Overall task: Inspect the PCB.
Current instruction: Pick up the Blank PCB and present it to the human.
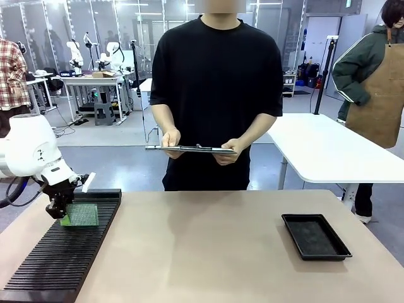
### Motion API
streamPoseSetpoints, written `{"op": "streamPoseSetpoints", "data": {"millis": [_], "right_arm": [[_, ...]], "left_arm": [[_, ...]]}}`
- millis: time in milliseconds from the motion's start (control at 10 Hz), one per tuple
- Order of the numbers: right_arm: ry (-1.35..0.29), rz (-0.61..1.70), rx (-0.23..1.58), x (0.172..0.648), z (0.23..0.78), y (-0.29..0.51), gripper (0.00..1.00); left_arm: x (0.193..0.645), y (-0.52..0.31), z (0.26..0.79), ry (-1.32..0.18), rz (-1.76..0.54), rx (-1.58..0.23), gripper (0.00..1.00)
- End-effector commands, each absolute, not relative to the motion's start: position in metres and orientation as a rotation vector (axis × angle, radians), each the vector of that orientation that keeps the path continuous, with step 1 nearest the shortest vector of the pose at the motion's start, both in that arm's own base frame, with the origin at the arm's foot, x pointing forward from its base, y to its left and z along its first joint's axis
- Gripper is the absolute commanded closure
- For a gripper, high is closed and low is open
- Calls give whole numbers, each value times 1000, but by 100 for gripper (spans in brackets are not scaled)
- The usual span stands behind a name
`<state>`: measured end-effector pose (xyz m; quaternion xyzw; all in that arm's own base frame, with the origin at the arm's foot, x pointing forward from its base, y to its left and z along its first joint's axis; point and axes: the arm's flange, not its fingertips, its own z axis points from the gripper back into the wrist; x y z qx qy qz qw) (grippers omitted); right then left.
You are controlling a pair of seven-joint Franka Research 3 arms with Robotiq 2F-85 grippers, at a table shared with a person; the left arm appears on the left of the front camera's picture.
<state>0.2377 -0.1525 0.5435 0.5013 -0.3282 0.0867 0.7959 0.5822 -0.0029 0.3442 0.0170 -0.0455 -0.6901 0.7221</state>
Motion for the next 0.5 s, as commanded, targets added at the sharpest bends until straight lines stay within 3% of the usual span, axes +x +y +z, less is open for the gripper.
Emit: {"op": "streamPoseSetpoints", "data": {"millis": [0, 400], "right_arm": [[-722, 202, 1078, 239, 544, -153, 0], [-722, 202, 1078, 239, 544, -153, 0]], "left_arm": [[582, -5, 350, -82, -1519, 47, 98], [573, -7, 366, -68, -1556, -28, 100]]}}
